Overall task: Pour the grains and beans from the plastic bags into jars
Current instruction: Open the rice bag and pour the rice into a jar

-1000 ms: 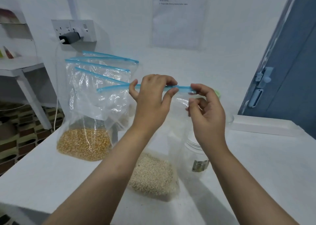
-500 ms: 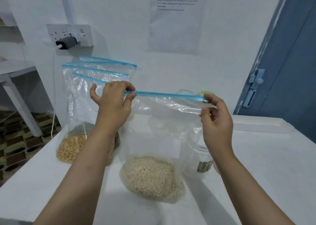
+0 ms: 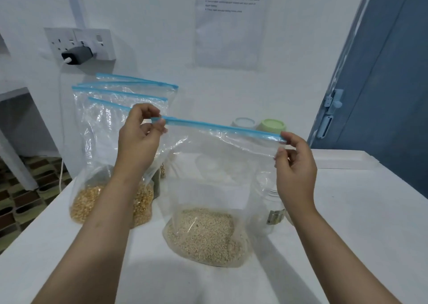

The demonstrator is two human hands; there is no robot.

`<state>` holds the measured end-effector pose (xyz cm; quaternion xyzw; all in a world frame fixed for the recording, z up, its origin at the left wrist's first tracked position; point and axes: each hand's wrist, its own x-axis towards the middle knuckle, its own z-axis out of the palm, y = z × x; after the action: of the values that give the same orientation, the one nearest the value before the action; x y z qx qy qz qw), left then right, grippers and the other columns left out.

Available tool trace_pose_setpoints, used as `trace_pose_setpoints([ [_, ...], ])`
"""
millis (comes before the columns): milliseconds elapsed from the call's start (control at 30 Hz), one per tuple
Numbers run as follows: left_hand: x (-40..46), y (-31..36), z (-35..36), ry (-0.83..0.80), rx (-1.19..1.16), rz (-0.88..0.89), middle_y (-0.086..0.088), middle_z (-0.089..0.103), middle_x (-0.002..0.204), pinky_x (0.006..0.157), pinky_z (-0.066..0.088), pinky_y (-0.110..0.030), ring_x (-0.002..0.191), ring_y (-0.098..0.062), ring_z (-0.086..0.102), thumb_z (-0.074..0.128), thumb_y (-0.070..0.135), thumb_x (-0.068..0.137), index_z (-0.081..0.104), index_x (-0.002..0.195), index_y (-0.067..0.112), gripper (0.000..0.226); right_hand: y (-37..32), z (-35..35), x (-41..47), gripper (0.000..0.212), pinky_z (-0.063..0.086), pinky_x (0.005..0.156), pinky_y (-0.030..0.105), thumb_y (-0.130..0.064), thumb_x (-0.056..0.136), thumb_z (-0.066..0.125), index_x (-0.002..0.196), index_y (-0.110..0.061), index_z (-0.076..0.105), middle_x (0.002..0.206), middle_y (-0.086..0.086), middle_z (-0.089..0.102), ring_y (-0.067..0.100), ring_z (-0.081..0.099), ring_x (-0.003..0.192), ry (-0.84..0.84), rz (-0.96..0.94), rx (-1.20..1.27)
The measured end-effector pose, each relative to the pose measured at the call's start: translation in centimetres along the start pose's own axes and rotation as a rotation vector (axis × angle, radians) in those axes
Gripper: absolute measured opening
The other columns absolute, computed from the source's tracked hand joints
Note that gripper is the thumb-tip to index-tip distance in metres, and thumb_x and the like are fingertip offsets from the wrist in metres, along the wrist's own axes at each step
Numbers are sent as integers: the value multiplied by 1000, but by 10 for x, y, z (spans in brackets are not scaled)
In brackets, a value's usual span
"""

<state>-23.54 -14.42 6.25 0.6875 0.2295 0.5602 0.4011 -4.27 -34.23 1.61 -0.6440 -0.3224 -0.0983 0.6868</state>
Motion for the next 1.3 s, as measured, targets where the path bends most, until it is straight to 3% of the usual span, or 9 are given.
trace_pose_setpoints([
  [233,-8,2,11,105,-177,-48,6,53,96,89,58,-36,66,-5,60,51,5,101,49,98,22,17,-1,-3,-6,33,55,85,43,-6,100,48,123,-26,59,116,-1,61,18,62,93,2,-41,-83],
  [433,-22,11,21,88,-270,-27,8,62,91,84,58,-34,72,-10,63,59,9,99,56,101,16,8,-14,-13,-9,28,34,107,45,-17,99,51,123,-20,66,143,8,46,29,41,128,-90,-416,-647],
  [600,-37,26,30,-41,-361,36,8,67,87,79,56,-25,73,-14,66,62,9,94,59,97,18,10,-38,-2,-13,37,34,103,45,-20,97,54,132,-24,62,139,5,56,28,52,123,-321,-734,-587],
  [733,-43,27,36,-53,-406,48,1,64,95,81,54,-25,76,-15,66,64,16,90,60,100,20,12,-41,23,-6,43,40,96,46,-23,100,53,141,-35,54,123,6,59,24,54,110,-455,-723,-617],
  [833,-47,13,32,-125,-380,67,-5,58,114,92,51,-26,95,-15,64,63,12,94,53,119,27,31,-38,32,3,46,47,77,47,-6,97,51,138,-27,60,100,6,55,25,53,89,-439,-686,-484],
  [967,-71,-28,26,-291,-177,8,2,61,125,100,46,-28,115,-13,60,60,28,95,36,136,49,52,-35,36,4,43,49,71,48,-3,97,50,135,-18,62,96,7,52,27,52,85,-386,-664,-421],
  [1067,-101,-62,24,-324,-69,-165,16,65,116,102,44,-27,116,-2,60,57,33,97,44,133,45,40,-32,36,6,40,49,71,48,-1,97,51,133,-13,63,96,7,53,25,54,86,-347,-656,-390],
  [1200,-115,-80,21,-168,-83,-283,12,70,86,87,52,-32,84,-4,65,55,21,98,67,99,19,12,-33,39,6,40,50,74,48,3,95,55,131,-10,65,97,8,54,14,51,91,-340,-669,-372],
  [1300,-95,-69,17,-51,-183,-279,12,69,74,75,54,-19,73,-1,63,59,23,92,68,90,19,10,-45,41,9,42,50,76,44,5,94,55,132,-10,64,98,7,53,14,52,92,-301,-684,-340],
])
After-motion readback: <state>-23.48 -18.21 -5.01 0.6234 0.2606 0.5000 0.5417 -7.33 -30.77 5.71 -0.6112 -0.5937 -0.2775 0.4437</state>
